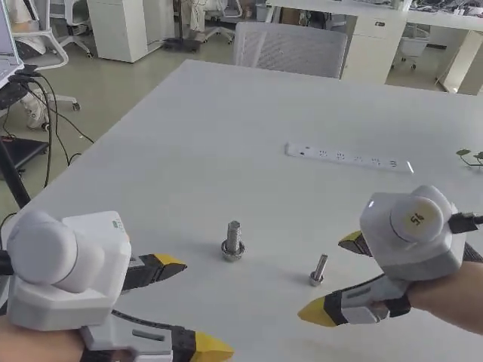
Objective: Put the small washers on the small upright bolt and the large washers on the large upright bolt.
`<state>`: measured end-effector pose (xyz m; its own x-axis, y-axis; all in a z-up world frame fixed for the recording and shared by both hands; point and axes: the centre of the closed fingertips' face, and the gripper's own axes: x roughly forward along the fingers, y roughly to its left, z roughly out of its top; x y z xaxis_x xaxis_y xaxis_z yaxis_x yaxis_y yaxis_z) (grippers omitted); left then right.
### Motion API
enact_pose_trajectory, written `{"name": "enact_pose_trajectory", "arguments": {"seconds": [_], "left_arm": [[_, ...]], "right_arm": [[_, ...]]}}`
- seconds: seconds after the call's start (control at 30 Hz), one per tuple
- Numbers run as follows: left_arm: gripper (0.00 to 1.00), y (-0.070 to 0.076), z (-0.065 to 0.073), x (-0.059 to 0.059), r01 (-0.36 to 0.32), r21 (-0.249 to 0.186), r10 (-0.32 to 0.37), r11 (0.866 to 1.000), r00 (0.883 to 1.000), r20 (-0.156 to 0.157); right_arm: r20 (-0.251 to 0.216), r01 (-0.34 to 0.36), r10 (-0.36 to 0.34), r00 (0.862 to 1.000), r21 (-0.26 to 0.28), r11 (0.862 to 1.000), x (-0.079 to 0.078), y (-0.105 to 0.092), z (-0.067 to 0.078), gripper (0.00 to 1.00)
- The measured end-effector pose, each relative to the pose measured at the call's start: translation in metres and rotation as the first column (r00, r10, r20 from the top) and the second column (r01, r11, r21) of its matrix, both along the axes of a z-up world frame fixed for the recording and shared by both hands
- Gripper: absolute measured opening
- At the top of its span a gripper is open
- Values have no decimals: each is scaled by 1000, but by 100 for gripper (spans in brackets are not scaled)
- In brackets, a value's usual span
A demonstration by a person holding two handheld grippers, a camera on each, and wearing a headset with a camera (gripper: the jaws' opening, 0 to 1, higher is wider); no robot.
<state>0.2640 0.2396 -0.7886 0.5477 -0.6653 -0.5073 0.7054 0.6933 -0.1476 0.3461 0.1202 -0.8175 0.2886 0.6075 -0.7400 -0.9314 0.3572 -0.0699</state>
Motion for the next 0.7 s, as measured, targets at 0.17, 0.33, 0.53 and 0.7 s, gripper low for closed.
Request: {"name": "enact_pose_trajectory", "arguments": {"seconds": [0.17,0.33,0.53,0.7], "left_arm": [[76,0,1,0,-5,-8,5,1000,1000,4],[77,1,5,1,-16,-16,16,1000,1000,11],[79,5,9,2,-35,-29,36,999,999,22],[80,8,11,0,-44,-35,45,998,999,27]], "right_arm": [[21,29,-30,999,40,999,-11,-2,5,83],[24,48,-50,998,64,997,-24,-6,9,84],[44,90,-96,994,121,989,-32,-6,21,85],[49,118,-127,991,156,981,-40,-6,26,85]]}}
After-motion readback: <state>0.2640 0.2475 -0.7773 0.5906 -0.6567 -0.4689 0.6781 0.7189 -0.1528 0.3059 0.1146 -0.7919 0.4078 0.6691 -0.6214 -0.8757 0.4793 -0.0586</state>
